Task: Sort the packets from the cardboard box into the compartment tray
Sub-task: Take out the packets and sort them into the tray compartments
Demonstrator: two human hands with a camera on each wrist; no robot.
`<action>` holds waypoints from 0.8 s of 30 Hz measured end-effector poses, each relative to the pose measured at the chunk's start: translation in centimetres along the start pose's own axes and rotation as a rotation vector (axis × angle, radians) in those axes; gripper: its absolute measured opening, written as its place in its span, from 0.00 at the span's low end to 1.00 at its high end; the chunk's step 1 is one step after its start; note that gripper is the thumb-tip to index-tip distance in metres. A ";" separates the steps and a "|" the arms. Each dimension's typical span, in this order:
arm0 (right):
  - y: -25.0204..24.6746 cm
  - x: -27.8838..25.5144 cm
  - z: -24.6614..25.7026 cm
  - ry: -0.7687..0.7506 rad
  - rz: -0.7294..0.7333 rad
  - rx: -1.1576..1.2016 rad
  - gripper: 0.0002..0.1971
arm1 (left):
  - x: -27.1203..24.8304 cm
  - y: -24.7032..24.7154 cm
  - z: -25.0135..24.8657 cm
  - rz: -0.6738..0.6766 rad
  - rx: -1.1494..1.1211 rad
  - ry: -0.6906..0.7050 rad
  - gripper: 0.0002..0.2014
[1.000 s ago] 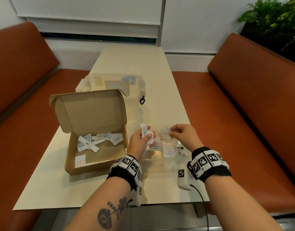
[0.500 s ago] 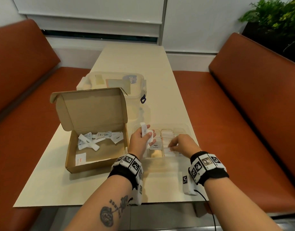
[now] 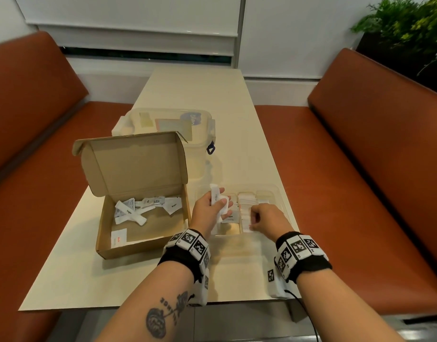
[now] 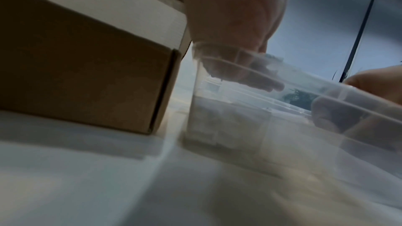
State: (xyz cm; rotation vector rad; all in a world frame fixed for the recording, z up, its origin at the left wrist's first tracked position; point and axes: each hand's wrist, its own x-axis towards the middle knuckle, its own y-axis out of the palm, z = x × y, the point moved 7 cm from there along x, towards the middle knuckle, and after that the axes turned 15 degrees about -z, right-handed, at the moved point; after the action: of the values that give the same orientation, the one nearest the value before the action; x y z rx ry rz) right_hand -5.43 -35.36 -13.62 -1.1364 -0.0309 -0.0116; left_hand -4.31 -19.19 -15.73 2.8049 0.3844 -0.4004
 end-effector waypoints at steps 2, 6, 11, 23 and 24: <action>0.1 0.0 0.1 0.009 -0.006 -0.006 0.12 | -0.1 0.1 0.0 0.024 0.011 -0.014 0.14; -0.4 0.2 0.4 0.017 -0.060 0.015 0.11 | -0.2 0.5 0.0 0.065 -0.005 -0.062 0.15; -2.4 1.1 2.4 0.083 -0.225 0.392 0.06 | -0.7 1.1 0.0 0.157 -0.049 -0.151 0.14; -0.8 1.3 3.1 0.216 -0.073 0.663 0.06 | -0.8 0.8 0.1 0.193 -0.088 -0.249 0.12; -0.6 1.3 3.1 0.220 -0.051 0.669 0.08 | -0.9 0.9 0.1 0.201 -0.092 -0.251 0.12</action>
State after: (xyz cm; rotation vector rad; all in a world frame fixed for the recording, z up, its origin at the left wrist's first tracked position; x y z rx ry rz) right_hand -4.20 -32.79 -11.71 -0.4605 0.1250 -0.1610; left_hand -4.92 -20.23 -15.36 2.6290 0.0630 -0.6600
